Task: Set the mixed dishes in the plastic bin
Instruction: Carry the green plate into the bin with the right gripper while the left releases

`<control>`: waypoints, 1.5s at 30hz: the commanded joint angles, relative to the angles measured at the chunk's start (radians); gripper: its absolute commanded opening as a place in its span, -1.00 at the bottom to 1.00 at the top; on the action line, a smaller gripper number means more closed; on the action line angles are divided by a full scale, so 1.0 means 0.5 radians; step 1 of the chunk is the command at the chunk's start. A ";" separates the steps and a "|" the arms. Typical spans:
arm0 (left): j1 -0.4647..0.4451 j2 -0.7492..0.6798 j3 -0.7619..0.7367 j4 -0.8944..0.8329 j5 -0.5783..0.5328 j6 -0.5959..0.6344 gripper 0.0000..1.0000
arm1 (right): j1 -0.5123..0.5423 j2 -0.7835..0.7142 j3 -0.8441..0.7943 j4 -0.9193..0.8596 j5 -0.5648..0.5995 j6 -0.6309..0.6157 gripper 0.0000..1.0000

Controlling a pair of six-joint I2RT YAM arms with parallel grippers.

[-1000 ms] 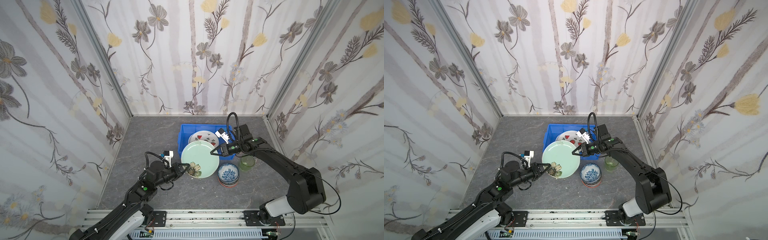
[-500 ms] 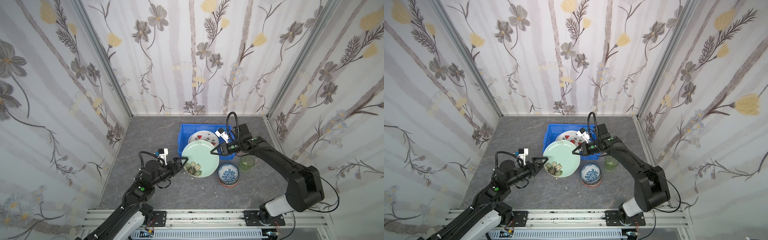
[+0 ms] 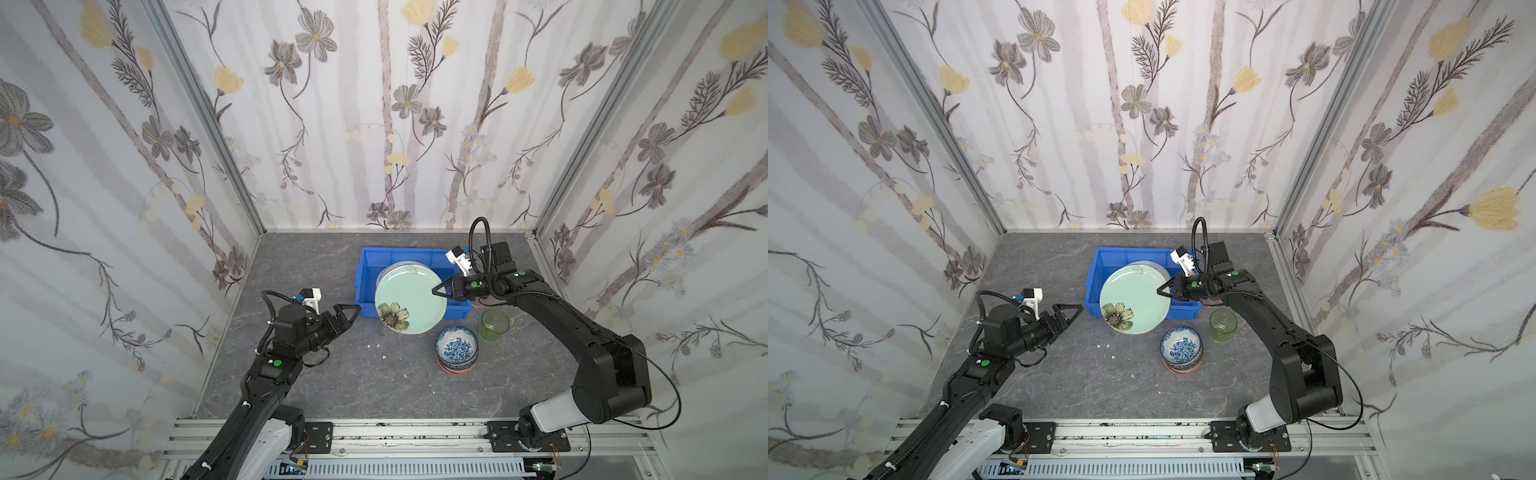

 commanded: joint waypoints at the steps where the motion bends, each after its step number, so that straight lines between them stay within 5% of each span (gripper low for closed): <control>1: 0.083 0.030 0.060 -0.060 0.117 0.165 1.00 | -0.042 0.048 0.064 0.290 -0.015 0.208 -1.00; 17: 0.263 0.036 0.059 -0.099 0.260 0.275 1.00 | -0.080 0.576 0.432 0.583 0.191 0.556 -1.00; 45: 0.290 0.169 0.071 -0.102 0.265 0.341 1.00 | -0.054 1.047 0.495 0.697 0.291 0.571 -1.00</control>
